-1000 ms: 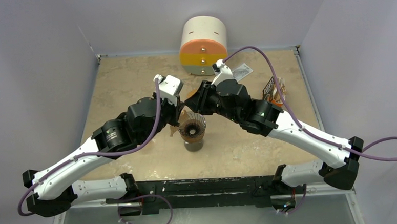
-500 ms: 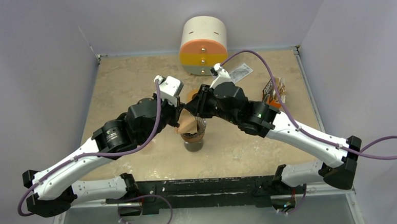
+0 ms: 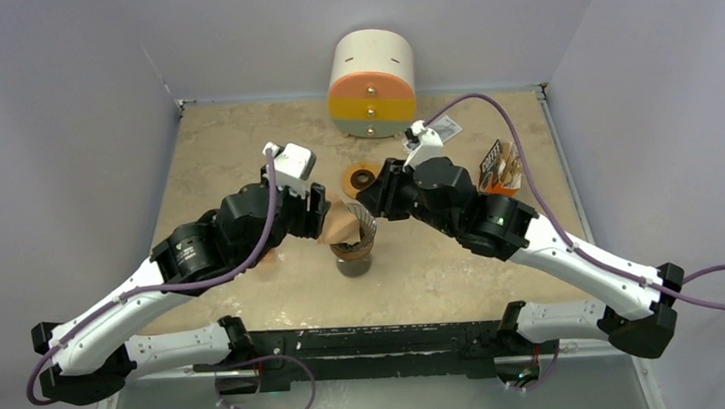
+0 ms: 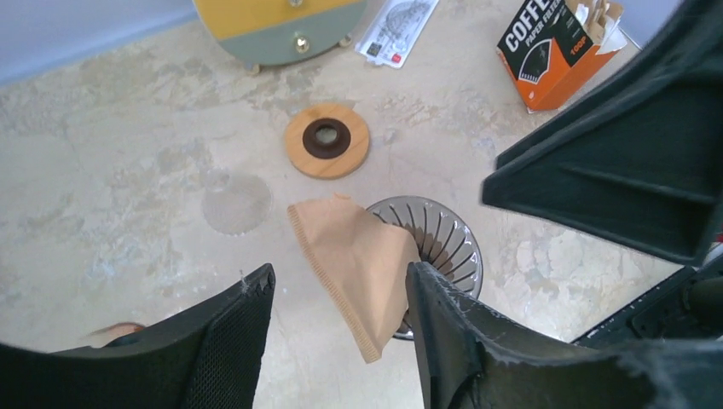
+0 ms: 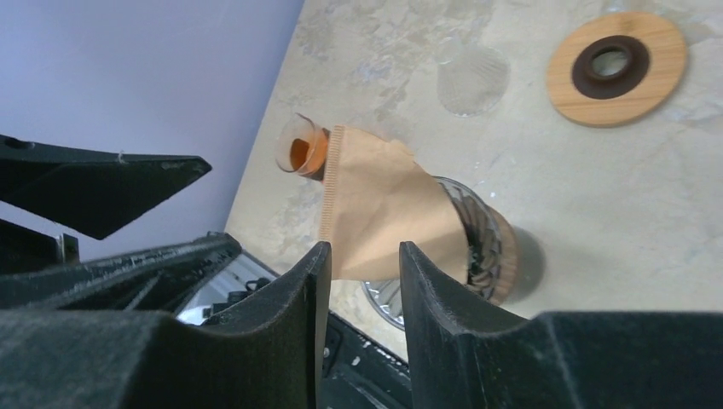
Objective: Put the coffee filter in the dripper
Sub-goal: Place the coffee filter in the coffee dripper.
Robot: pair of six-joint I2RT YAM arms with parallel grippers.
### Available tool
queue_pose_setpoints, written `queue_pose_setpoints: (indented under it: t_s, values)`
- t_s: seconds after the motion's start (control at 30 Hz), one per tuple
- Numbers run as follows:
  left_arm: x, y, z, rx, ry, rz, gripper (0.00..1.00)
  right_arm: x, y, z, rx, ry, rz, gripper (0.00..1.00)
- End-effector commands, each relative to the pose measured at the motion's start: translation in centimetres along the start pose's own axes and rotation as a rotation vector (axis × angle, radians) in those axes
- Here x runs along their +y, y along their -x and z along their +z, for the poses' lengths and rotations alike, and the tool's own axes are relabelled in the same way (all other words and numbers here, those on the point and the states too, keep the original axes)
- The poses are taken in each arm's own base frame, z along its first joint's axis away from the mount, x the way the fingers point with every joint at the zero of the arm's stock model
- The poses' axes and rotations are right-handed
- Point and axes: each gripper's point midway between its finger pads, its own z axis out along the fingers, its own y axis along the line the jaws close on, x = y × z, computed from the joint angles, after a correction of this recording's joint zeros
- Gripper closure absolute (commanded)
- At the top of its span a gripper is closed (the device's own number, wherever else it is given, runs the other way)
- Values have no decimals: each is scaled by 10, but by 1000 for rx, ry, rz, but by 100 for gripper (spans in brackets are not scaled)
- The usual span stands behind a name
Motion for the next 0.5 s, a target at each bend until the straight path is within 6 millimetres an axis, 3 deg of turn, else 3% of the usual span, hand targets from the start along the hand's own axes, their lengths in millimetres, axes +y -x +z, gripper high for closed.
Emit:
queue_pose_setpoints:
  t_s: [0.0, 0.47]
  values:
    - [6, -7, -4, 62, -17, -125, 42, -18, 8, -13, -51, -57, -57, 61]
    - [4, -60, 41, 269, -117, -354, 39, -38, 3, -29, -70, -89, -57, 59]
